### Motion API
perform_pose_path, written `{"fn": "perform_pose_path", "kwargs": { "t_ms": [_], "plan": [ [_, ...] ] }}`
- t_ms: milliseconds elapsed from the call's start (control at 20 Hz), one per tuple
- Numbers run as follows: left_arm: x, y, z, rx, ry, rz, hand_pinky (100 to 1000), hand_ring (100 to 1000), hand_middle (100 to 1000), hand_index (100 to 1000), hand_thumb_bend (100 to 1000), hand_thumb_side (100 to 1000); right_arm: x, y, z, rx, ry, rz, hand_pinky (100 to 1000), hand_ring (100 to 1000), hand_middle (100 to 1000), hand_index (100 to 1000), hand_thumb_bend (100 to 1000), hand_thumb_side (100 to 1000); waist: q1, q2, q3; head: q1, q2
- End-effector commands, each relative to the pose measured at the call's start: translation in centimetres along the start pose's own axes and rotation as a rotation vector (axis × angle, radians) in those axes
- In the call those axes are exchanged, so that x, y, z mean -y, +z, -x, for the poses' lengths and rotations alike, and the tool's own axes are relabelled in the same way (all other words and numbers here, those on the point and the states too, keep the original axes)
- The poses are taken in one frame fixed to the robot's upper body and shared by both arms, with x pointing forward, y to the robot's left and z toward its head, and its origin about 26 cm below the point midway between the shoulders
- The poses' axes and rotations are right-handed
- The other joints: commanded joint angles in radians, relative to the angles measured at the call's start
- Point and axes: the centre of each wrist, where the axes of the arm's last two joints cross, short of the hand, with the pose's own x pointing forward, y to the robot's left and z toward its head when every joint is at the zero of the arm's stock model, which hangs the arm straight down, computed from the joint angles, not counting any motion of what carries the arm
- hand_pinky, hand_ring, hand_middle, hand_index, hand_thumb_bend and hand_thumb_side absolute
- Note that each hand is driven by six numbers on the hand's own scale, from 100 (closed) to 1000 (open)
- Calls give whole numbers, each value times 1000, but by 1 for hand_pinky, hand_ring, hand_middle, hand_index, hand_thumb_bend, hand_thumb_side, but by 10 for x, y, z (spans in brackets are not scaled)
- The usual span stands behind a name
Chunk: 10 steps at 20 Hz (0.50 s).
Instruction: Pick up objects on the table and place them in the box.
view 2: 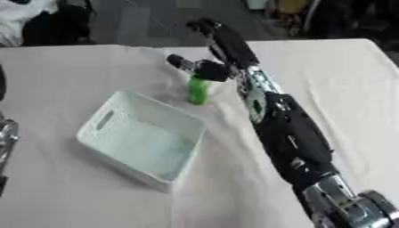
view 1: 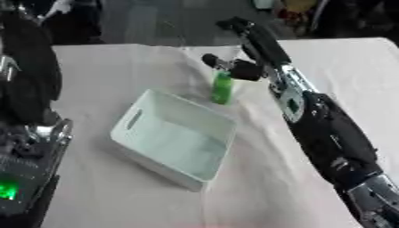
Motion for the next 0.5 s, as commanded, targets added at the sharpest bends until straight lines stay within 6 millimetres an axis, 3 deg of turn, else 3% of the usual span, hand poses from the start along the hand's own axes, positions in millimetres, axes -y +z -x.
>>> {"fn": "perform_pose_path", "kwargs": {
  "t_ms": [50, 500],
  "plan": [
    [-1, -6, -4, 27, -2, -4, 523, 675, 807, 787, 309, 1000, 9, -5, 1, 10, -12, 0, 813, 783, 740, 903, 736, 1000, 2, -25, -2, -1, -14],
    [0, -7, -4, 32, 2, -7, 524, 675, 807, 787, 307, 1000, -3, -2, 2, -18, -75, -38, 772, 753, 724, 907, 737, 1000, 2, -22, 3, -4, -18]
  ]
}}
